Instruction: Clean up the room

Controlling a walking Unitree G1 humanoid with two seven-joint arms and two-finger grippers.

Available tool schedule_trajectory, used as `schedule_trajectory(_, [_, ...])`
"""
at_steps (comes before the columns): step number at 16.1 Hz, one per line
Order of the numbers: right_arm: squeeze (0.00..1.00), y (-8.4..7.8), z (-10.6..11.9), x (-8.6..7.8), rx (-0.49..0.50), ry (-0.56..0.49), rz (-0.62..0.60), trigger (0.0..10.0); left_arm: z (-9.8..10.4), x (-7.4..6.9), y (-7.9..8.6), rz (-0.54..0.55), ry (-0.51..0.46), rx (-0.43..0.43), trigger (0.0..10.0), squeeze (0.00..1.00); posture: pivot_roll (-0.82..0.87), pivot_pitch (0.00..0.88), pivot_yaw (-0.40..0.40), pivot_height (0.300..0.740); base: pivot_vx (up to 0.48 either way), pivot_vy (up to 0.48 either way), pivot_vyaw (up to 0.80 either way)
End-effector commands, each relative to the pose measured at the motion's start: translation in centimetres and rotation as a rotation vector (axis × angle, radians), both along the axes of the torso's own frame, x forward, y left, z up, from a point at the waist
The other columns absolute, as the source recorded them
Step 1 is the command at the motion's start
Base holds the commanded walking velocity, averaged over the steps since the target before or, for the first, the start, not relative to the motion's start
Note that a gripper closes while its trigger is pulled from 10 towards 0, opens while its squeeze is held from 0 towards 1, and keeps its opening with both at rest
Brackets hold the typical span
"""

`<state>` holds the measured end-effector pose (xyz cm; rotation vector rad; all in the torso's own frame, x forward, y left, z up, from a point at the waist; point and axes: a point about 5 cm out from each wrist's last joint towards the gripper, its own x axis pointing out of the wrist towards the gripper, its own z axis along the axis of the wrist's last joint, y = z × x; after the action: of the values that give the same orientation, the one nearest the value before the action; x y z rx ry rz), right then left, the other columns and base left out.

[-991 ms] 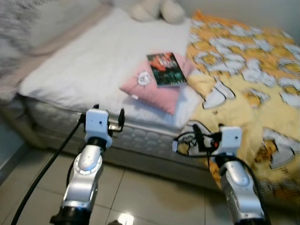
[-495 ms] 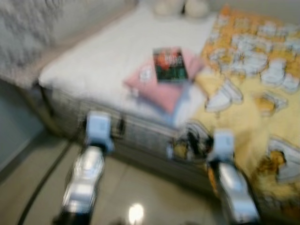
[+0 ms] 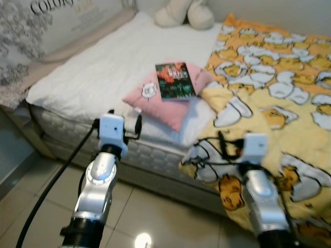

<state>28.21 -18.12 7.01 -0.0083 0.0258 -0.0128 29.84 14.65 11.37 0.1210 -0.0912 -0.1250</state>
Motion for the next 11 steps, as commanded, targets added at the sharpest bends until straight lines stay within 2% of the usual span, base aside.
schedule_trajectory(1, [0.0,0.5,0.5,0.4,0.009,-0.013,0.008,10.0,0.2,0.3,-0.2,-0.016,-0.01,0.009,10.0,0.0,0.01,0.0,0.017,0.74,0.48,0.0,0.0])
schedule_trajectory(3, [0.0,0.6,0.7,0.6,0.013,-0.018,0.017,10.0,0.2,0.6,-0.3,-0.018,-0.01,0.004,10.0,0.0,0.0,0.0,0.02,0.74,0.48,0.0,-0.78])
schedule_trajectory(5, [0.0,1.2,0.9,0.8,-0.009,-0.032,0.055,10.0,0.1,0.9,-0.3,0.001,-0.001,-0.011,10.0,0.0,-0.01,0.0,0.023,0.74,0.48,0.0,0.0])
schedule_trajectory(11, [0.0,1.5,1.5,1.4,-0.02,-0.055,0.075,10.0,0.4,1.4,0.1,0.022,-0.016,0.001,10.0,0.0,0.0,0.0,0.019,0.74,0.48,0.0,0.0])
